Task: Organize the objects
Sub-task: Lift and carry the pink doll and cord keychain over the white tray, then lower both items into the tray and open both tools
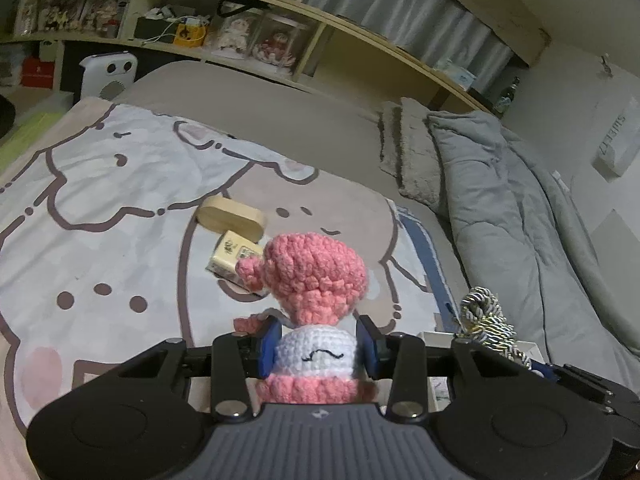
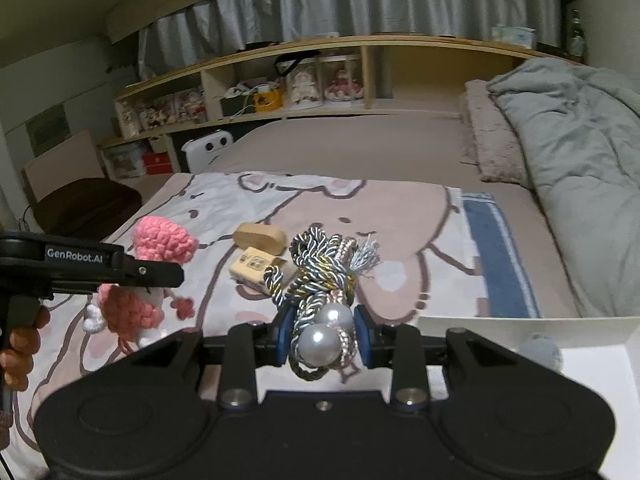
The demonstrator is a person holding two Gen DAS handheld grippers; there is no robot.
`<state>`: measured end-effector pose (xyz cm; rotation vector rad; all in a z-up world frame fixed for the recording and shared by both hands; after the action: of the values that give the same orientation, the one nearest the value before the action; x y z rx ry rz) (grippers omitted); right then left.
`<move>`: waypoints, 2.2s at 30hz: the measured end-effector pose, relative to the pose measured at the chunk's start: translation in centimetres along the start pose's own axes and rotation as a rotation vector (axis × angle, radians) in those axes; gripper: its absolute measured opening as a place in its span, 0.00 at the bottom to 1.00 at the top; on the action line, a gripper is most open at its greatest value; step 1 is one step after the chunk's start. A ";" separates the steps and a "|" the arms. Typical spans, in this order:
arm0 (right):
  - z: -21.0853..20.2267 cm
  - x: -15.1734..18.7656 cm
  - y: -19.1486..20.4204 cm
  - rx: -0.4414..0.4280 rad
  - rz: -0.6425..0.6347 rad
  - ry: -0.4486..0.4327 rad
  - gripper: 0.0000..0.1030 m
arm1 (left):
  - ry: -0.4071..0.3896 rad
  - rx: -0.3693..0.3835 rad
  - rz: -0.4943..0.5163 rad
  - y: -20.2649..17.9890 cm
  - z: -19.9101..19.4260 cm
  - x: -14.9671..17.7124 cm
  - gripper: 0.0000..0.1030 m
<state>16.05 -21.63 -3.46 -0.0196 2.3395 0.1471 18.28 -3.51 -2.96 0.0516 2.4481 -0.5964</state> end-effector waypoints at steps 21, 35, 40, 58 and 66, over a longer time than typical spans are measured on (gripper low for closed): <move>-7.8 2.2 -12.8 0.122 0.152 -0.074 0.32 | 0.009 0.105 0.170 -14.6 1.3 0.9 0.41; -11.1 5.2 -22.0 0.181 0.250 -0.094 0.32 | 0.066 0.319 0.223 -27.3 6.5 4.8 0.41; -11.3 6.6 -25.1 0.215 0.275 -0.083 0.32 | 0.104 0.397 0.184 -30.1 9.7 7.0 0.41; -7.0 9.5 -29.7 0.209 0.290 -0.016 0.32 | 0.300 0.381 0.001 -31.2 22.9 13.0 0.41; -4.1 8.5 -29.2 0.197 0.235 0.023 0.32 | 0.251 0.236 0.053 -28.6 25.7 11.5 0.41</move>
<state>8.91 -50.87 -9.67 0.3526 2.3632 0.0312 18.24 -41.34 -16.27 0.3028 2.5929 -0.8991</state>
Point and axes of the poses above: each gripper's, at about its wrist camera, not at the fingertips, and z roughly the way its jaws point, y to its left, x to its underside, the point moved 9 cm from there along z, roughly the way its jaws point, and after that the axes turned 8 degrees about y, right-handed, at the moved point
